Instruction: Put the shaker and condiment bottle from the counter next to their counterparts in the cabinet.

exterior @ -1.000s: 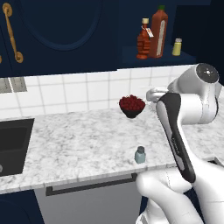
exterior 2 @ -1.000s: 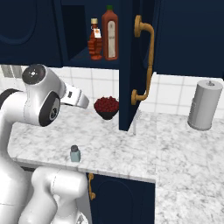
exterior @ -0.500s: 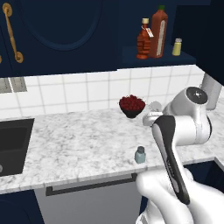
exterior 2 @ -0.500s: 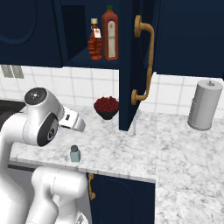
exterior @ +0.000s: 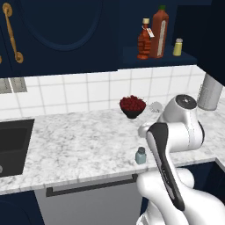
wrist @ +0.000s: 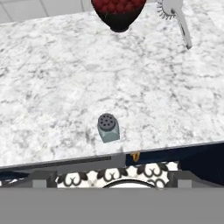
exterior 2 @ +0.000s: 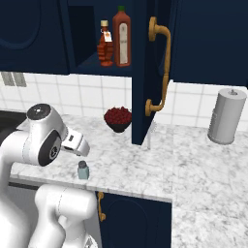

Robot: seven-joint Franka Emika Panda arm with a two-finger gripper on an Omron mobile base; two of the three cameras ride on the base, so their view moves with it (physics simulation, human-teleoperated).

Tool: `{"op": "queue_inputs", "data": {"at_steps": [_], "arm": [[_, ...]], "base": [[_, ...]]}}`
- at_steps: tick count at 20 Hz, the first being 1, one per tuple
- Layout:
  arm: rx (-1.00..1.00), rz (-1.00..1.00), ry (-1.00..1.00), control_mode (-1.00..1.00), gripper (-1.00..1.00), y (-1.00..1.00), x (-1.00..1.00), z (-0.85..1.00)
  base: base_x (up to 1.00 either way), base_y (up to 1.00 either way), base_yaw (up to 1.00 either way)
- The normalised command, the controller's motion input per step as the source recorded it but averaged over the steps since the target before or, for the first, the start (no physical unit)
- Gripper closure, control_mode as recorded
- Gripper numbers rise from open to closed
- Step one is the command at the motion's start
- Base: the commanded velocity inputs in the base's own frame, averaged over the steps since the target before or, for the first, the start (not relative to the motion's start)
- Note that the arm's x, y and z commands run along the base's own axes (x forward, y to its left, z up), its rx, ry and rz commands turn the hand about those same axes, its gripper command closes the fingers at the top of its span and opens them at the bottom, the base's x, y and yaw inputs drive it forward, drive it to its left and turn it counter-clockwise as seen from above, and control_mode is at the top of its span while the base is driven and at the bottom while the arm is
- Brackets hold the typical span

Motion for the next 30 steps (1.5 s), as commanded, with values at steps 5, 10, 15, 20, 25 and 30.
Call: {"op": "queue_inputs", "data": {"at_steps": [5,10,15,20,25,30], "arm": [[0.00,0.00,0.00,-1.00,-1.00,0.03,0.00,-0.34],[0.00,0.02,-0.03,-1.00,-1.00,0.03,0.00,-0.32],[0.00,0.01,-0.07,-1.00,-1.00,0.01,0.09,-0.31],[0.00,0.01,-0.07,-1.00,-1.00,0.01,0.14,-0.30],[0.00,0.01,-0.05,-1.00,-1.00,0.03,0.08,-0.26],[0.00,0.00,-0.04,-1.00,-1.00,0.05,0.03,-0.32]], "base": [[0.00,0.00,0.00],[0.00,0.00,0.00],[0.00,0.00,0.00],[0.00,0.00,0.00],[0.00,0.00,0.00],[0.00,0.00,0.00]]}}
